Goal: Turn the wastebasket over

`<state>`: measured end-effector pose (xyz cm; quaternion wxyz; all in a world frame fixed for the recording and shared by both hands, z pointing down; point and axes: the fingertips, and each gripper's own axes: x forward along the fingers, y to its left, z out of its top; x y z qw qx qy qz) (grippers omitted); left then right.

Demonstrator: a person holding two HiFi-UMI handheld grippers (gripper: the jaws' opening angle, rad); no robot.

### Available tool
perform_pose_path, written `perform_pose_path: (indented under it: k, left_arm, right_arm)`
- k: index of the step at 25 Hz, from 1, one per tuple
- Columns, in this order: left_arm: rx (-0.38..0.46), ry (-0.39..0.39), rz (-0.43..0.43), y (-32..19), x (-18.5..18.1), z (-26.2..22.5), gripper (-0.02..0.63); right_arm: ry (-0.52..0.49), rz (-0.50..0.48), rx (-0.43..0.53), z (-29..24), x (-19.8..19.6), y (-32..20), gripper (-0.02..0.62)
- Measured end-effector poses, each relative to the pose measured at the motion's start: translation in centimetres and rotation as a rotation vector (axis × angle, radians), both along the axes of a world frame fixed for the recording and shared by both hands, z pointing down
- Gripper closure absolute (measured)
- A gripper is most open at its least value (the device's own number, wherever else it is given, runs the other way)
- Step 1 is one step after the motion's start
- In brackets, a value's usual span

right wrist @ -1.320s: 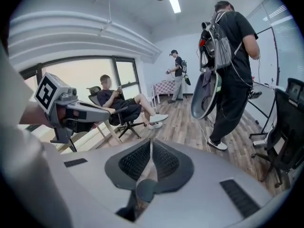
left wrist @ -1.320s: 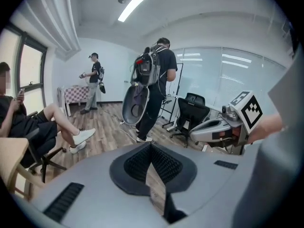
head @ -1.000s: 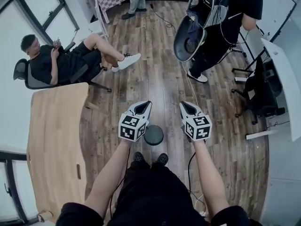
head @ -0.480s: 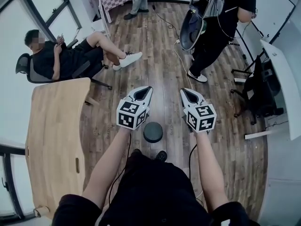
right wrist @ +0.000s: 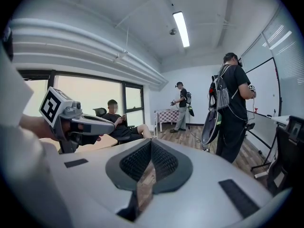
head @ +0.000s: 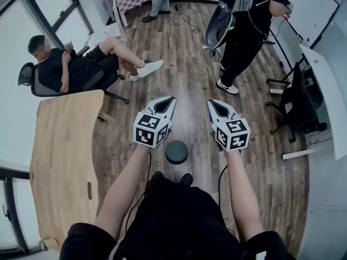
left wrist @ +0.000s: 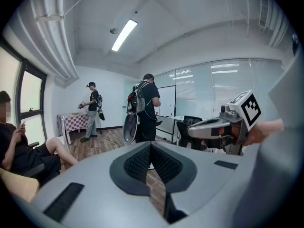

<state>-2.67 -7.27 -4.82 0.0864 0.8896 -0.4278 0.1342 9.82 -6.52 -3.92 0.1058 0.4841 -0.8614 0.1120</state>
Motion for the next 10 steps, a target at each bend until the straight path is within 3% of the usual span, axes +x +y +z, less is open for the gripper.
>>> perform_pose_path:
  k: [10]
  left_arm:
    - [0.022, 0.002, 0.02, 0.4, 1.1, -1.3, 0.589]
  right_arm:
    - [-0.001, 0.0, 0.007, -0.7, 0.9, 0.1, 0.563]
